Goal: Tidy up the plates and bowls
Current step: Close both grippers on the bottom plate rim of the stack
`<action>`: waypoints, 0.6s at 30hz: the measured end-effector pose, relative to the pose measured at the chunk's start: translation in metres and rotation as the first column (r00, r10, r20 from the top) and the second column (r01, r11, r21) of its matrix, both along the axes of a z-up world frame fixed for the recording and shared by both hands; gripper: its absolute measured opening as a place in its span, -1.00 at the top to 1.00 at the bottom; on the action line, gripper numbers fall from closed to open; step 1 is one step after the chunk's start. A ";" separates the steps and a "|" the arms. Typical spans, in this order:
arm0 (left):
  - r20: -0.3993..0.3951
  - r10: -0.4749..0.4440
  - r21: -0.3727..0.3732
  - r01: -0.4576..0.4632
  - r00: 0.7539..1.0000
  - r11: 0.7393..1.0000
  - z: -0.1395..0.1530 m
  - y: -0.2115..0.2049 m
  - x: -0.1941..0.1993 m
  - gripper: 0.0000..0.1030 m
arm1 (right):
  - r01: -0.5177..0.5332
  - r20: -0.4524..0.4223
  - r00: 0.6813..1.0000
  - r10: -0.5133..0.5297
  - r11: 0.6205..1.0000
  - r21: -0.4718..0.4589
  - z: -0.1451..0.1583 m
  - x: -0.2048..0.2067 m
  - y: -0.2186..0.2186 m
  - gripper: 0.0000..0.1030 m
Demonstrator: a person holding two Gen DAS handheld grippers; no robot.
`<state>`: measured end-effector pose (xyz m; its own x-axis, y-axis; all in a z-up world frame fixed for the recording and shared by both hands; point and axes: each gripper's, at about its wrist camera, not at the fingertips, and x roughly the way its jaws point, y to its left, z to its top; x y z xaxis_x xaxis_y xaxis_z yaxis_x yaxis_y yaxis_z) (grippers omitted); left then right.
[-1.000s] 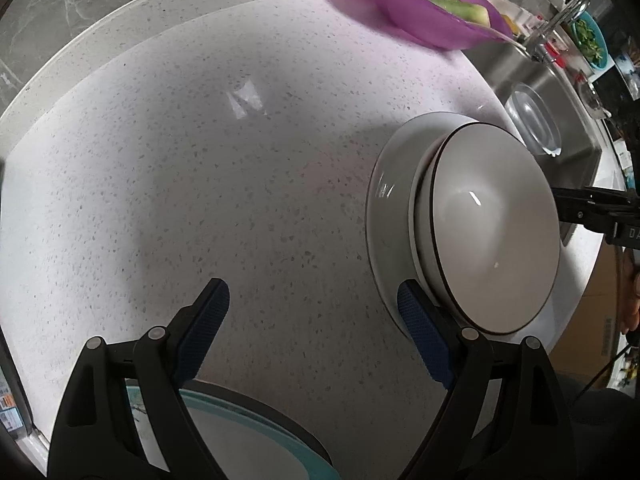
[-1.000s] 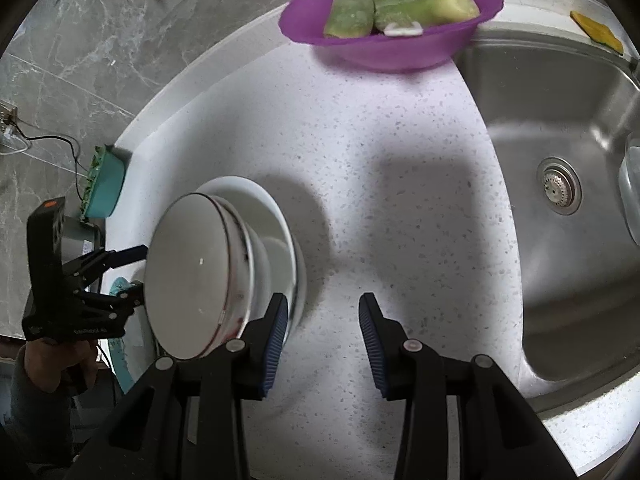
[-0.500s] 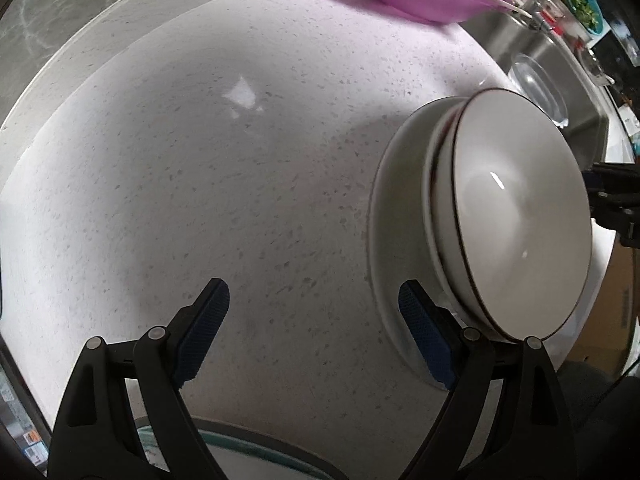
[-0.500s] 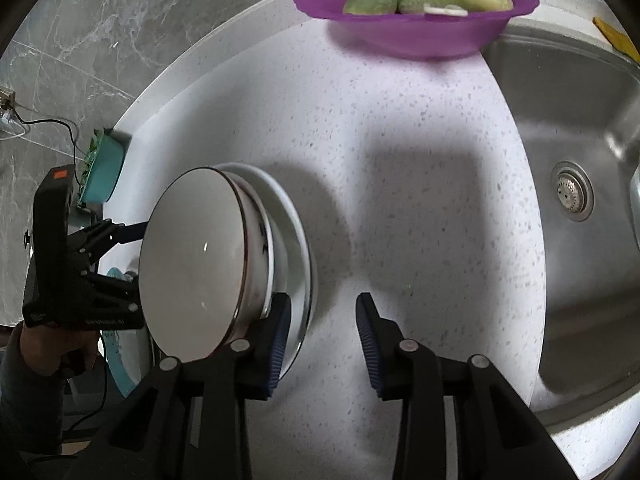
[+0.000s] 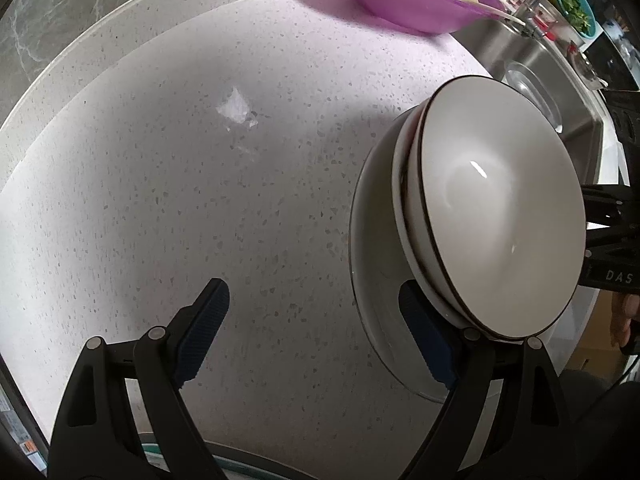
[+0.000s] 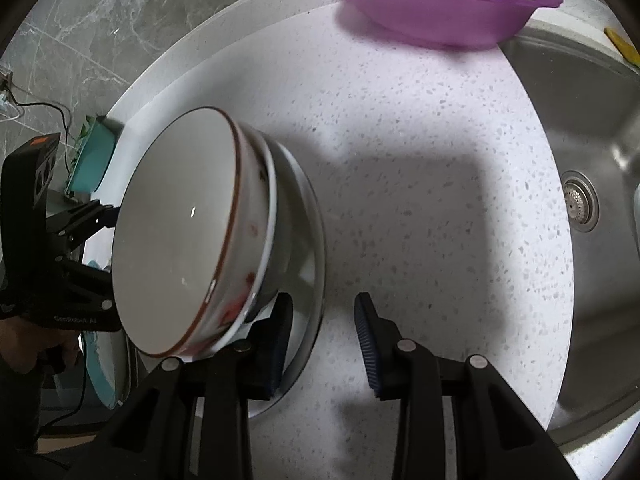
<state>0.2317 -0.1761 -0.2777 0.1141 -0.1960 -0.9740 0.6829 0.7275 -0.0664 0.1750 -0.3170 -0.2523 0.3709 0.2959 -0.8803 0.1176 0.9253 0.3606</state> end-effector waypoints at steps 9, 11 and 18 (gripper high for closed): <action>0.026 0.010 0.013 -0.010 1.000 1.000 -0.003 -0.020 0.010 -0.77 | 0.010 0.032 0.999 -0.009 1.000 -0.003 -0.002 0.002 0.005 0.41; 0.025 0.021 0.008 -0.021 0.999 1.000 -0.003 -0.023 0.013 -0.77 | 0.018 0.039 0.999 -0.018 1.000 -0.006 -0.002 0.003 0.004 0.41; -0.003 0.013 -0.025 -0.013 1.000 1.000 -0.004 -0.036 0.016 0.25 | 0.052 0.050 0.997 -0.051 0.998 -0.019 0.000 0.006 -0.001 0.56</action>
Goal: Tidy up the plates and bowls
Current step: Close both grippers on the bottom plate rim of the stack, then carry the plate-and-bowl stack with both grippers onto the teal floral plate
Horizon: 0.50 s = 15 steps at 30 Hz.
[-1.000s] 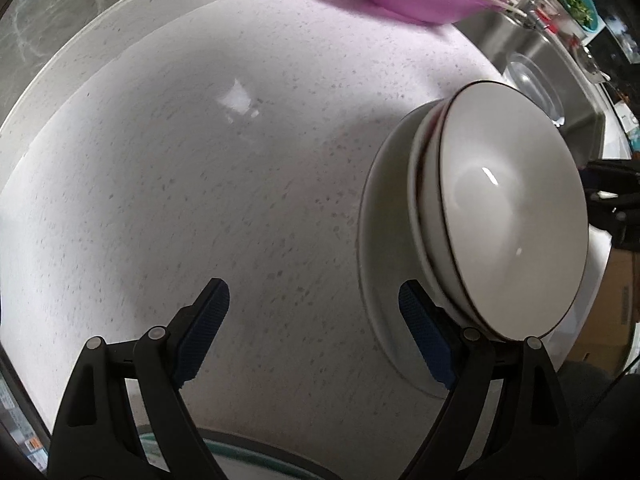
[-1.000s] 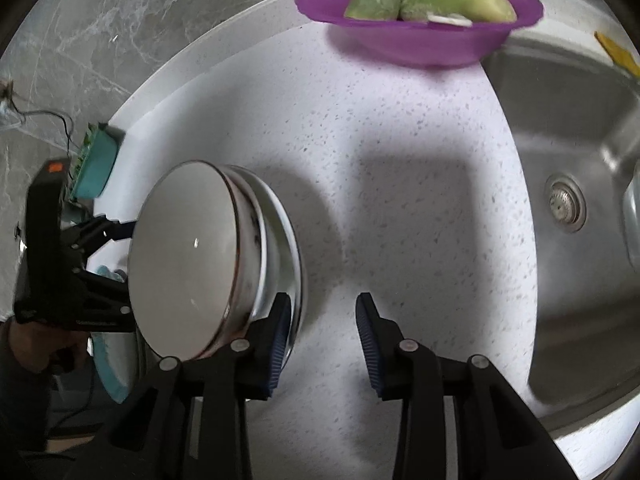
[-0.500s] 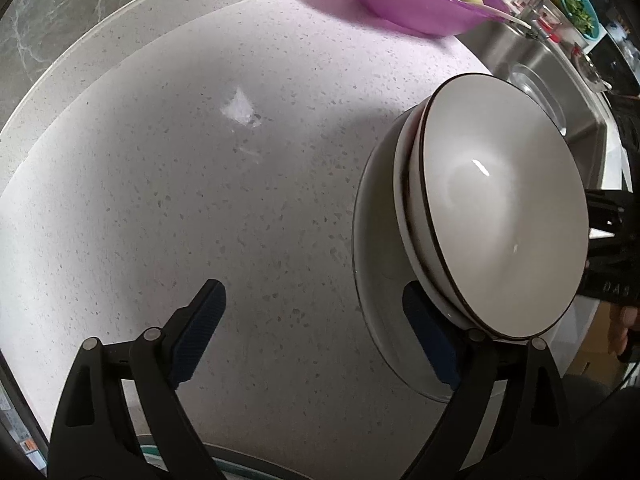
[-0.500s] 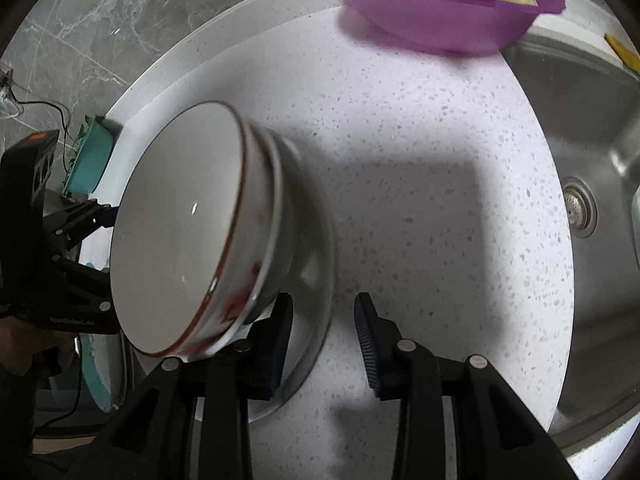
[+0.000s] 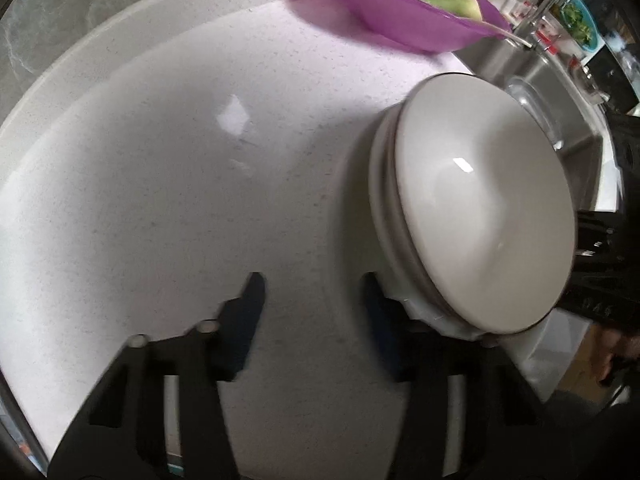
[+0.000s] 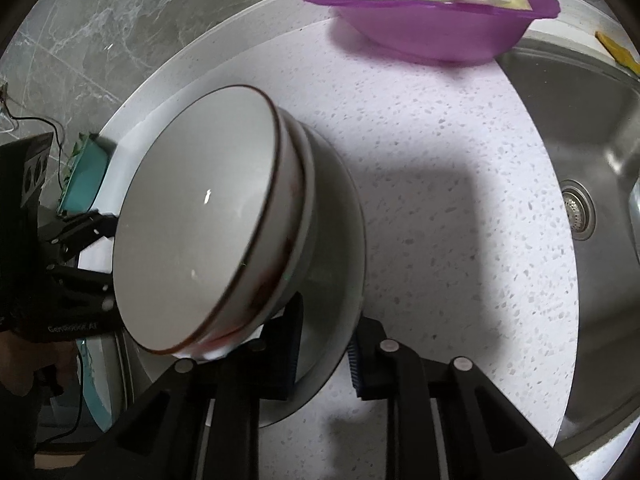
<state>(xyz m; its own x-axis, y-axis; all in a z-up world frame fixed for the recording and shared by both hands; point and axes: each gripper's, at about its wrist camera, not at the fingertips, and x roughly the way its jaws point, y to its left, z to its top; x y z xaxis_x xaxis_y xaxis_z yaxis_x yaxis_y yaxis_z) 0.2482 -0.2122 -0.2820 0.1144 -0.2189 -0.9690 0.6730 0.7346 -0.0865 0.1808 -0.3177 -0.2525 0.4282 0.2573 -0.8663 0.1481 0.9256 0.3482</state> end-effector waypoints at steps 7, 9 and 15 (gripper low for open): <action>-0.002 -0.023 -0.001 0.023 1.000 1.000 0.004 -0.015 -0.008 0.72 | 0.008 0.003 1.000 -0.008 1.000 -0.011 0.002 -0.002 -0.002 0.56; 0.002 -0.022 0.002 0.022 1.000 1.000 0.005 -0.017 -0.010 0.72 | 0.013 0.007 1.000 -0.013 1.000 -0.010 0.002 -0.003 -0.003 0.57; 0.003 -0.005 -0.013 0.005 1.000 1.000 0.005 -0.013 -0.017 0.73 | 0.027 0.013 1.000 -0.027 1.000 -0.005 0.004 -0.003 -0.006 0.59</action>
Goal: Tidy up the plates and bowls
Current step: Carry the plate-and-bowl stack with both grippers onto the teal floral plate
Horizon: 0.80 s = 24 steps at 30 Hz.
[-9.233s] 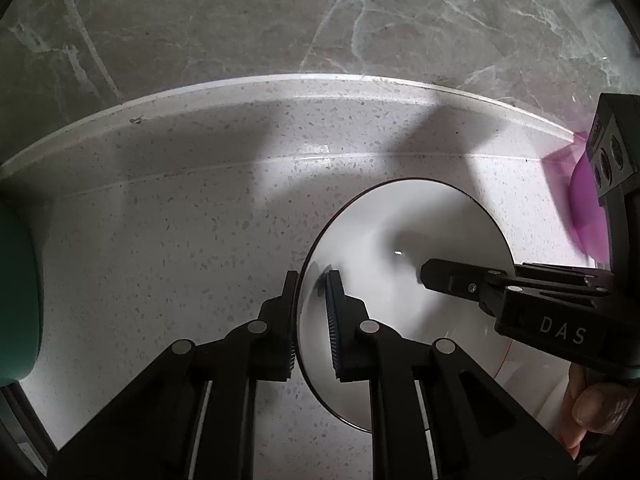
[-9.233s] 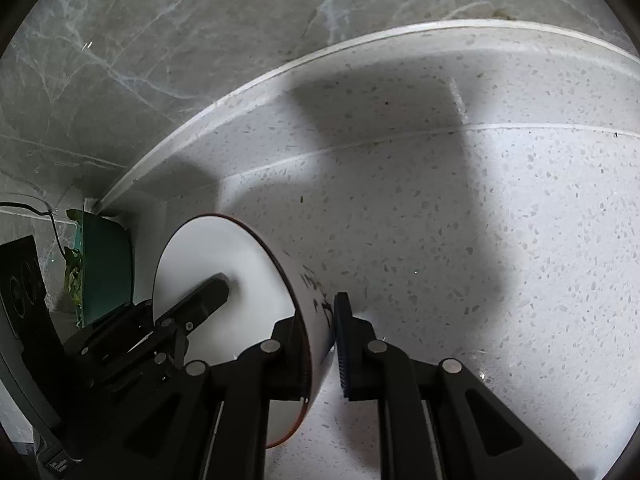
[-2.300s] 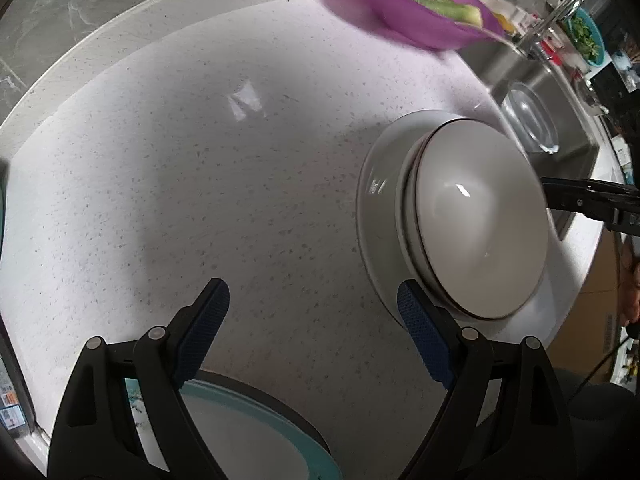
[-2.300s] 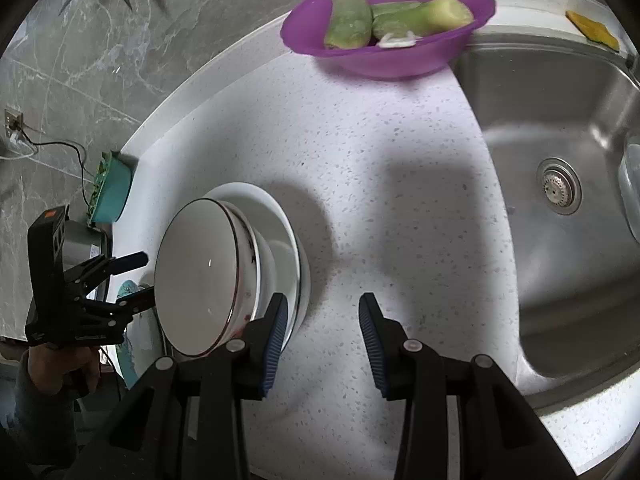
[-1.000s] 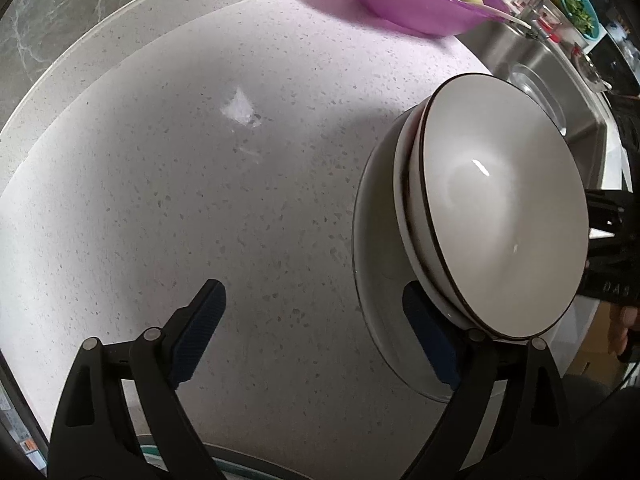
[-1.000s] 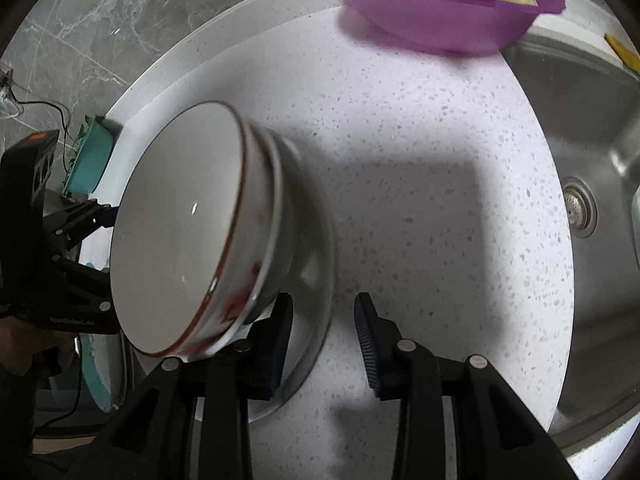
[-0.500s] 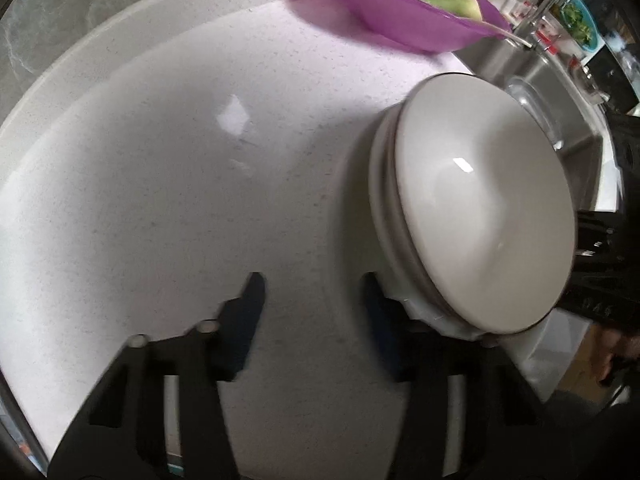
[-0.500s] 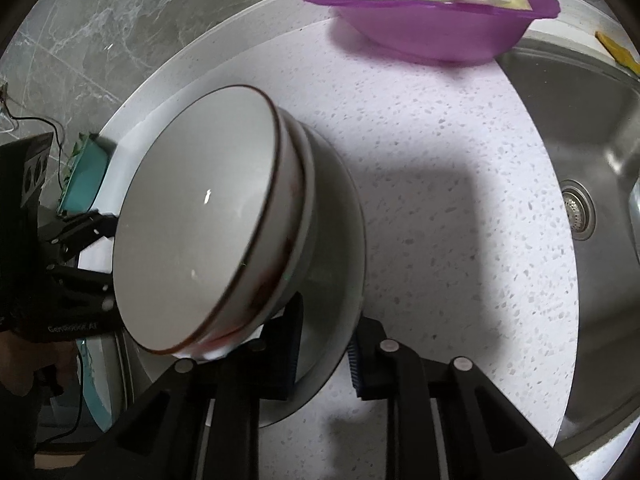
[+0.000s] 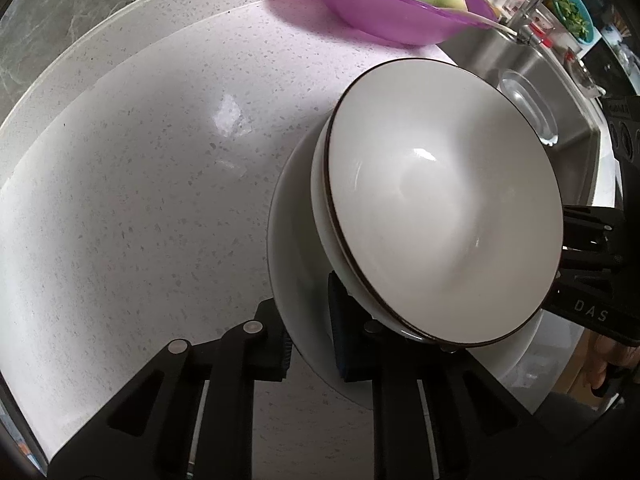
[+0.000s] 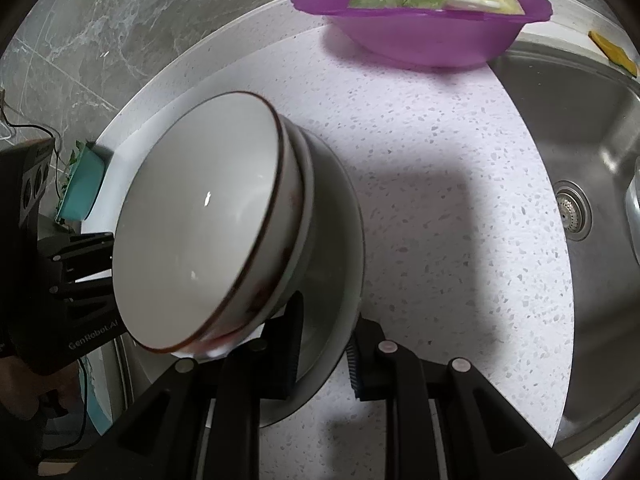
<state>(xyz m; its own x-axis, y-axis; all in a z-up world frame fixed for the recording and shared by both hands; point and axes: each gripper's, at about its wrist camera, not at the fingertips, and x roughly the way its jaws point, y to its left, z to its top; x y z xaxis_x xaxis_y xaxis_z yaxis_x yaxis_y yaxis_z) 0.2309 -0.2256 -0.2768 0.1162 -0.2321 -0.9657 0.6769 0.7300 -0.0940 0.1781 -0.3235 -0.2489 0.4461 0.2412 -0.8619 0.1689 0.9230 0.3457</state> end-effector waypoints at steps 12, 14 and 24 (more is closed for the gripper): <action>0.032 0.035 -0.036 -0.034 0.999 0.999 0.024 0.016 -0.006 0.73 | -0.003 0.017 1.000 0.003 1.000 -0.015 0.011 -0.004 0.004 0.60; 0.042 0.047 -0.046 -0.045 0.998 0.998 0.033 0.021 -0.008 0.73 | -0.009 0.024 1.000 0.009 1.000 -0.020 0.016 -0.004 0.006 0.60; 0.104 0.111 -0.084 -0.102 0.988 0.991 0.081 0.058 -0.017 0.73 | -0.070 0.062 0.995 0.072 0.997 -0.023 0.041 0.001 0.033 0.60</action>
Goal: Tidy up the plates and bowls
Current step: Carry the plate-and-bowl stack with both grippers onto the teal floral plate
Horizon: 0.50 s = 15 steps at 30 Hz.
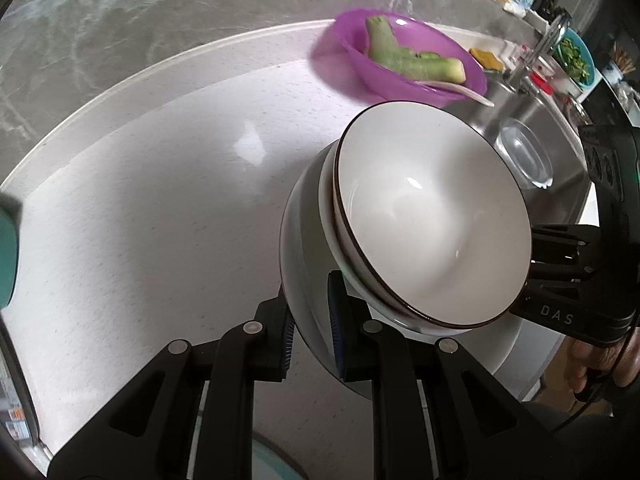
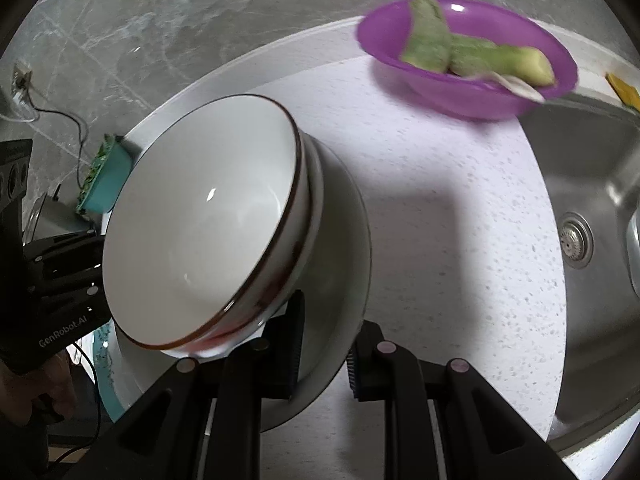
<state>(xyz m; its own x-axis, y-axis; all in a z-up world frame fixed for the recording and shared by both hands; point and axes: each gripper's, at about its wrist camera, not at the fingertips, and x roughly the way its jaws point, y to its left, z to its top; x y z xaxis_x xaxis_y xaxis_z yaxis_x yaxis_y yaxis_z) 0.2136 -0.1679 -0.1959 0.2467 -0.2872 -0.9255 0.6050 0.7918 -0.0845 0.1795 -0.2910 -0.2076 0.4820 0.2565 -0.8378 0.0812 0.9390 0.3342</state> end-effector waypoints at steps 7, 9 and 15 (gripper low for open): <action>0.004 0.072 -0.020 -0.072 0.997 0.997 0.012 0.047 -0.011 0.73 | -0.068 0.026 0.997 0.069 0.997 -0.019 0.020 0.009 0.027 0.60; 0.006 0.099 -0.025 -0.099 0.995 0.995 0.015 0.063 -0.015 0.73 | -0.089 0.032 0.995 0.090 0.996 -0.028 0.023 0.010 0.035 0.60; 0.014 0.183 -0.034 -0.183 0.983 0.983 0.026 0.110 -0.028 0.73 | -0.174 0.041 0.984 0.175 0.984 -0.037 0.033 0.016 0.070 0.60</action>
